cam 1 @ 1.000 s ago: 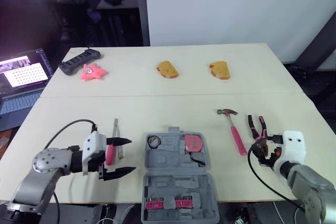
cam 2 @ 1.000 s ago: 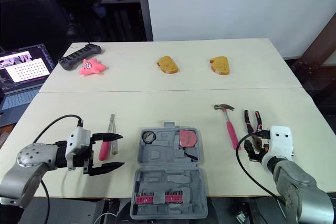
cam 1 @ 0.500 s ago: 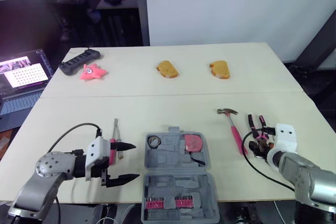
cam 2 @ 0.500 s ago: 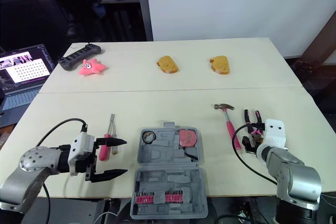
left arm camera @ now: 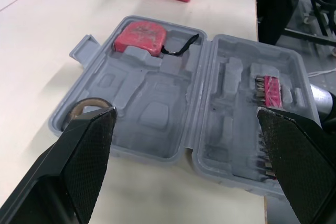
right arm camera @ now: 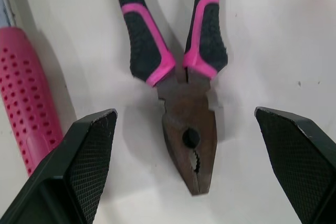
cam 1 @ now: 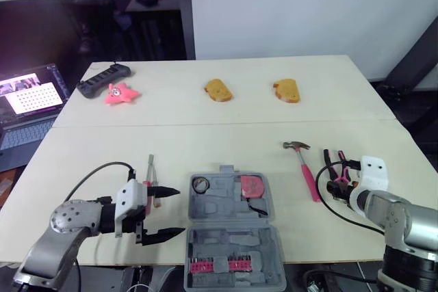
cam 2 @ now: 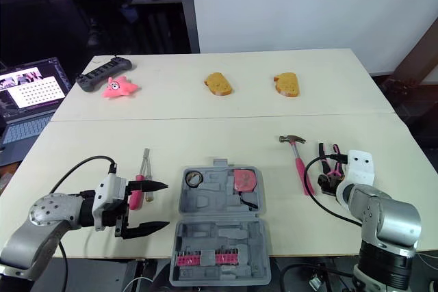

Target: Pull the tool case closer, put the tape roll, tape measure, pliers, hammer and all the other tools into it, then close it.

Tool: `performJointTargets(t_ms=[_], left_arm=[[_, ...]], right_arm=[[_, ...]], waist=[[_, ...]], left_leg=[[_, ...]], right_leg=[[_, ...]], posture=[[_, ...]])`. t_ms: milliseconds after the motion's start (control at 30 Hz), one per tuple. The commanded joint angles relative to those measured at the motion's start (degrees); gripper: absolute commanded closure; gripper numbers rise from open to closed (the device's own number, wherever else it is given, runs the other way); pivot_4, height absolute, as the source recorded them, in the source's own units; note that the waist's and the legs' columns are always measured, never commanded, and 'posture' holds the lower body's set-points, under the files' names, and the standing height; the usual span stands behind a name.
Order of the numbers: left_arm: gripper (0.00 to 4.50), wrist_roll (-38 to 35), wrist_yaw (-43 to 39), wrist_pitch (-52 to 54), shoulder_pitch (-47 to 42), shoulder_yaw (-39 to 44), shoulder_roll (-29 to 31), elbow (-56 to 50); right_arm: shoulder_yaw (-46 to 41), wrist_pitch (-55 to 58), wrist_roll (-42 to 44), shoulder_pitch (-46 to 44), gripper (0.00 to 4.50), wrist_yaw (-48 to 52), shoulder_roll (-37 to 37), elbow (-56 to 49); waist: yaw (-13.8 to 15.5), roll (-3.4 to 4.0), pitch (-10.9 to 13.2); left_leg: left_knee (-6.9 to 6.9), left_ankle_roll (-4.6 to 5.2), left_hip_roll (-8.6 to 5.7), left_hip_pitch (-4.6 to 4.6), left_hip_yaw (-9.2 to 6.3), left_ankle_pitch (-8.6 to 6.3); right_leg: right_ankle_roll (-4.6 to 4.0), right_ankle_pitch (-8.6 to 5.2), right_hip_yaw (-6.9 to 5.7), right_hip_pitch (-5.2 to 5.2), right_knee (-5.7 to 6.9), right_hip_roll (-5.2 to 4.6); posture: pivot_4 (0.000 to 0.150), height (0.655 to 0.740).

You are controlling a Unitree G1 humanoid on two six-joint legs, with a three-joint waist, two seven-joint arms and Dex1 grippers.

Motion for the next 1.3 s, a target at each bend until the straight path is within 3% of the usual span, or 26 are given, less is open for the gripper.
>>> performJointTargets(t_ms=[33,100,267,300,600,800,1067,1167,1300], left_arm=[[0.0,-0.5,0.6,-1.3,0.6,0.5,-0.2,-2.0],[0.0,-0.4,0.8,-1.5,1.0,0.5,-0.2,-2.1],[0.0,-0.5,1.4,-1.7,1.5,0.6,0.0,-2.3],[0.0,-0.5,1.5,-1.7,1.5,0.6,0.1,-2.3],[0.0,-0.8,1.8,-0.8,0.9,1.0,0.7,-2.5],[0.0,-1.9,2.0,1.3,-1.4,1.6,1.3,-2.2],[0.0,-3.0,1.0,2.7,-4.6,3.9,3.6,2.0],[0.0,-2.9,-0.2,2.6,-5.0,4.8,4.7,3.7],[0.0,-3.2,-2.4,2.3,-4.4,5.6,6.3,4.7]], right_arm=[[0.4,0.5,-0.7,-1.3,0.29,0.5,-1.3,0.2],[0.5,0.4,-1.0,-1.9,0.87,0.8,-1.9,1.2],[0.8,0.1,-1.5,-2.6,3.4,1.2,-2.1,2.3],[0.9,0.0,-1.6,-2.6,3.53,1.2,-1.9,2.2],[1.9,-3.1,-2.2,-2.0,3.53,1.3,-1.4,-1.1],[0.4,-4.1,-0.9,0.6,3.53,3.8,-3.4,-12.9],[5.7,1.3,12.1,1.7,3.53,22.4,-21.0,-29.6],[12.5,-0.8,20.2,-3.0,3.53,33.3,-30.4,-34.0],[24.5,-1.6,24.6,-12.7,3.53,40.0,-36.6,-33.3]], waist=[[0.0,0.0,0.0],[-0.1,0.0,0.0],[0.0,0.01,0.0],[0.0,0.01,0.0],[-0.1,0.07,0.0],[0.1,0.33,0.2],[-0.2,0.37,0.4],[-0.6,0.37,0.6],[-0.6,0.03,0.8]], left_leg=[[0.0,0.0,0.0,0.0,0.0,0.0],[0.0,0.0,0.0,0.0,0.0,0.0],[0.0,0.0,0.0,0.0,0.0,0.0],[0.0,0.0,0.0,0.0,0.0,0.0],[0.0,0.0,0.0,0.0,0.0,0.0],[-0.01,0.0,0.0,-0.04,0.0,0.0],[-0.01,0.01,0.06,-0.05,-0.01,0.0],[0.0,0.02,0.15,-0.06,0.01,-0.01],[0.0,0.01,0.18,-0.1,-0.05,-0.01]], right_leg=[[0.0,0.0,0.0,0.0,0.0,0.0],[0.0,0.0,0.0,0.0,0.0,0.0],[0.0,0.0,0.0,0.0,0.0,0.0],[0.0,0.0,0.0,0.0,0.0,0.0],[0.0,0.0,0.0,0.0,0.0,0.0],[0.01,0.0,0.0,-0.03,0.01,0.0],[0.03,-0.01,-0.09,-0.02,-0.02,0.09],[0.02,-0.01,-0.07,-0.02,-0.04,0.16],[0.01,-0.01,-0.12,-0.03,-0.09,0.18]], posture=[[0.15,0.74],[0.15,0.74],[0.15,0.74],[0.15,0.74],[0.15,0.74],[0.15,0.74],[0.15,0.74],[0.15,0.74],[0.15,0.74]])
